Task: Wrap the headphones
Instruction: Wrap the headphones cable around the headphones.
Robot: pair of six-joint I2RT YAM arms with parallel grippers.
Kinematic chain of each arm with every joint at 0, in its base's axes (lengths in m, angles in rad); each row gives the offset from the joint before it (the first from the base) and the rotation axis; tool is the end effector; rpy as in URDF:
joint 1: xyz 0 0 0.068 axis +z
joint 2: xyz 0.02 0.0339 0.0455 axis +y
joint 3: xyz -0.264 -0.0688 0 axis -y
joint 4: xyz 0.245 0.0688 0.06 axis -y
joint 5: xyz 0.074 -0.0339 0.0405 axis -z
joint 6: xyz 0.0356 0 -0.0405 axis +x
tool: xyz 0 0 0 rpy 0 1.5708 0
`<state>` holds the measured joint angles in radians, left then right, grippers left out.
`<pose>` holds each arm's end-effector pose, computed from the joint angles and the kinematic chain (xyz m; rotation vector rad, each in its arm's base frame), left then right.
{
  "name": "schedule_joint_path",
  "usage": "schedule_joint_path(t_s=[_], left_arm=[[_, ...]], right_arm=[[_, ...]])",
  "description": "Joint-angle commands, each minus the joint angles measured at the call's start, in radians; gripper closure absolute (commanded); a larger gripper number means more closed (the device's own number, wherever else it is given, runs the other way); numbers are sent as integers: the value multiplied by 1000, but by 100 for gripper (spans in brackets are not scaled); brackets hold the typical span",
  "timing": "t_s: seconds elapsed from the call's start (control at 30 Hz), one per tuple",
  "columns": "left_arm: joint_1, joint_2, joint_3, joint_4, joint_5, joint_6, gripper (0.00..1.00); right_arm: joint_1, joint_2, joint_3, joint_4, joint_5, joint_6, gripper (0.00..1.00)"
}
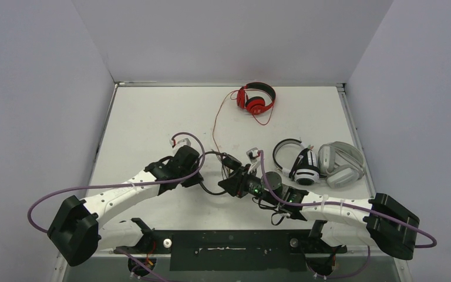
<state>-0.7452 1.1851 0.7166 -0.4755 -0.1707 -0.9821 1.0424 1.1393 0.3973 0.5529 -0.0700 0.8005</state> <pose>0.1734 -0.1518 0.2127 -0.3739 2.5394 -0.4895 0.1180 0.2070 0.2114 -0.2961 1.9608 1.3472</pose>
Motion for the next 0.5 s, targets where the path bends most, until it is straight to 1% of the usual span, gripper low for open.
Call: schedule_joint_path(t_s=[0.0, 0.1, 0.2, 0.33, 0.47], left_arm=[[-9, 11, 17, 53, 17, 13, 100], [-8, 36, 33, 49, 20, 21, 100], [-9, 44, 49, 49, 22, 28, 100], [-8, 29, 81, 14, 0, 41, 100], [-8, 15, 138, -68, -31, 76, 100]], right_arm=[[4, -6, 33, -27, 52, -15, 79], [6, -36, 20, 12, -20, -71, 77], [14, -91, 6, 16, -80, -135, 73], [17, -190, -3, -43, -133, -221, 66], [15, -313, 8, -137, -105, -295, 57]])
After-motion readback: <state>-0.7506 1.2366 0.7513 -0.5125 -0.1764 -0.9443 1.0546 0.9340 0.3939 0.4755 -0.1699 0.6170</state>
